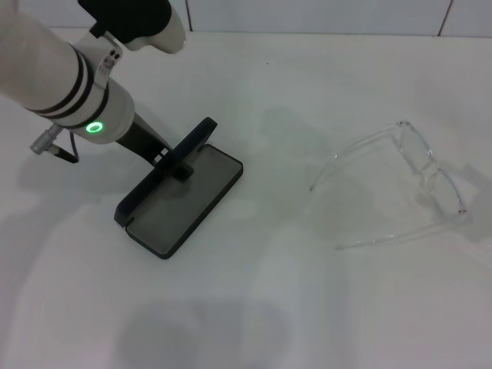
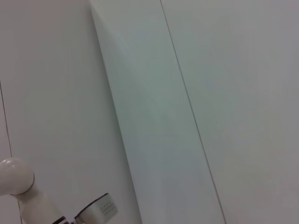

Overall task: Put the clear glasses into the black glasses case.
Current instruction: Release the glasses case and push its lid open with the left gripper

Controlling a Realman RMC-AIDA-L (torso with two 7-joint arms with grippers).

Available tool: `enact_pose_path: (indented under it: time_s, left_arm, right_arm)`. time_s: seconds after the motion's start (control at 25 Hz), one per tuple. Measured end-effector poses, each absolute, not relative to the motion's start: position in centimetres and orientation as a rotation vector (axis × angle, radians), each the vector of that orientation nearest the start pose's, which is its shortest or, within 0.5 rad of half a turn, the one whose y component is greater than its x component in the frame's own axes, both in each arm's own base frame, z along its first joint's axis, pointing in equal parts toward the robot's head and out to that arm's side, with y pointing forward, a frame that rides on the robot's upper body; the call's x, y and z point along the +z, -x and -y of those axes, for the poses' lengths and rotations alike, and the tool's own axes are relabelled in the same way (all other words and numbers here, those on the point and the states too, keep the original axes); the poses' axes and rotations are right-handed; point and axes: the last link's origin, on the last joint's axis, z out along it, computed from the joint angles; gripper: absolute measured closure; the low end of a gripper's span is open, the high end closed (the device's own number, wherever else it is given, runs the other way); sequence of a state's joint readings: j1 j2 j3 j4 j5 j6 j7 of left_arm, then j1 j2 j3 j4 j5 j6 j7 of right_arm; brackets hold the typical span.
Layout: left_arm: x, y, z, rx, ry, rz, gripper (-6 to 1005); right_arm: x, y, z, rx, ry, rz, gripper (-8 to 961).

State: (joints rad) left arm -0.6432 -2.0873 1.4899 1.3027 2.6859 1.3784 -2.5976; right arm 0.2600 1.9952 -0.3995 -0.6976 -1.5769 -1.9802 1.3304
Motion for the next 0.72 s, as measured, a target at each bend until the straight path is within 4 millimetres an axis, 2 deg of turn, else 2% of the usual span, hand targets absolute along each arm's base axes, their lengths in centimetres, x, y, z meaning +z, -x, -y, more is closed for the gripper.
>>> enact_pose_path:
  time_s: [0.08, 0.44, 0.64, 0.72]
  left_arm:
    - [-1.76, 16.94, -37.58, 0.523, 2.511, 0.742, 309]
    - [-1.83, 17.04, -37.2, 0.562, 2.521, 0.743, 542]
    - [-1.99, 16.78, -36.9, 0.567, 2.529, 0.721, 716]
    - [-1.99, 16.59, -36.76, 0.563, 2.532, 0.707, 747]
  right_arm:
    - [12.05, -30.4, -24.51, 1.284, 2.233, -0.452, 174]
    - [11.99, -30.68, -24.23, 1.297, 2.218, -0.453, 179]
    - [12.09, -30.67, -24.01, 1.305, 2.212, -0.439, 181]
    - [12.04, -30.67, -23.97, 1.307, 2.211, -0.436, 182]
